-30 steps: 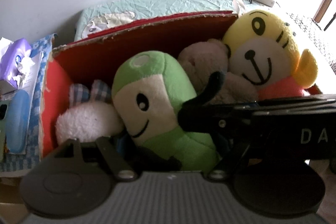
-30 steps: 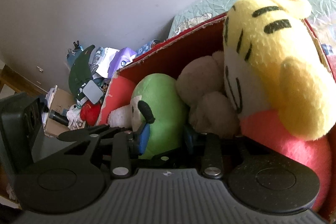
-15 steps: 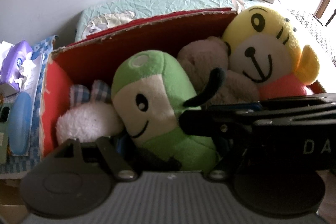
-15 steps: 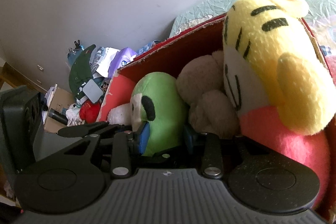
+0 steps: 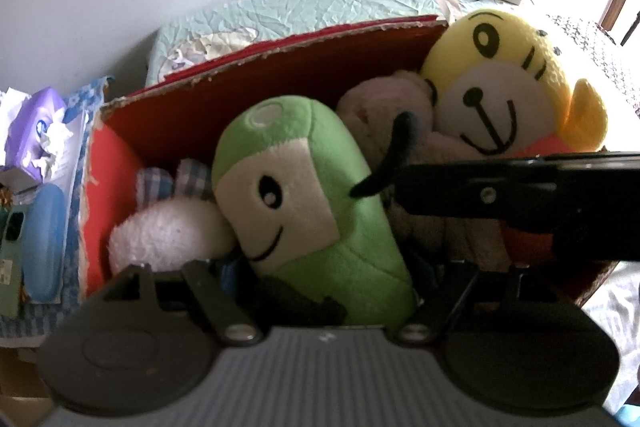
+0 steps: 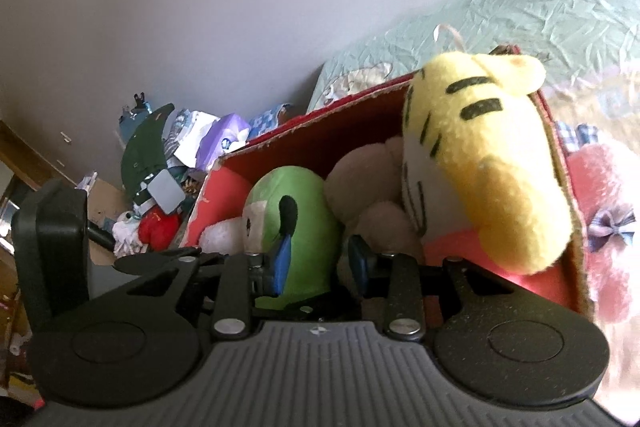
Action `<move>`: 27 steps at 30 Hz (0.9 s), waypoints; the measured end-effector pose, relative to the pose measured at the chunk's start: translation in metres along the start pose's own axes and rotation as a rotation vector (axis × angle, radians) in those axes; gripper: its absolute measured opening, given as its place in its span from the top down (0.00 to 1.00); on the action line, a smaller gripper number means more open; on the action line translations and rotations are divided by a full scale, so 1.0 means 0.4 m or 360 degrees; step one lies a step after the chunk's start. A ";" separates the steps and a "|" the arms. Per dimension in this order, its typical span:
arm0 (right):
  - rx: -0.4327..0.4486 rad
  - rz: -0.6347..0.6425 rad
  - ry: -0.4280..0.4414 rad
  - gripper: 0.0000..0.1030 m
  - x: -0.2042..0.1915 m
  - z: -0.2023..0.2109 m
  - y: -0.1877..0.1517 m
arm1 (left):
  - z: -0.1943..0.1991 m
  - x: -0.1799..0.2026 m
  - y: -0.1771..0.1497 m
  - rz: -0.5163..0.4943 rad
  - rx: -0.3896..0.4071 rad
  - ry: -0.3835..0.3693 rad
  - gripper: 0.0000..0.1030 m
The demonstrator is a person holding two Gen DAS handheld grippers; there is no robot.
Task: Organize objects
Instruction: 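Press the green pickle plush down among the plushes with the right gripper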
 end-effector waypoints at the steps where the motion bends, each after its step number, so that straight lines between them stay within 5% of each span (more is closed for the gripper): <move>1: 0.0007 0.0017 -0.0016 0.66 -0.002 0.003 -0.002 | 0.001 0.001 -0.001 0.0000 0.0002 0.0000 0.21; 27: 0.0022 0.0030 -0.0181 0.71 0.005 0.018 -0.039 | 0.003 0.016 -0.004 -0.0045 0.0014 0.0055 0.21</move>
Point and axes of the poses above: each gripper's, at about its wrist camera, not at the fingertips, and z roughly against the way its jaws point, x to its right, y to its top, the point moved 1 cm from there along -z, roughly the way its jaws point, and after that the axes turned 13 degrees about y, right-handed, at the moved point
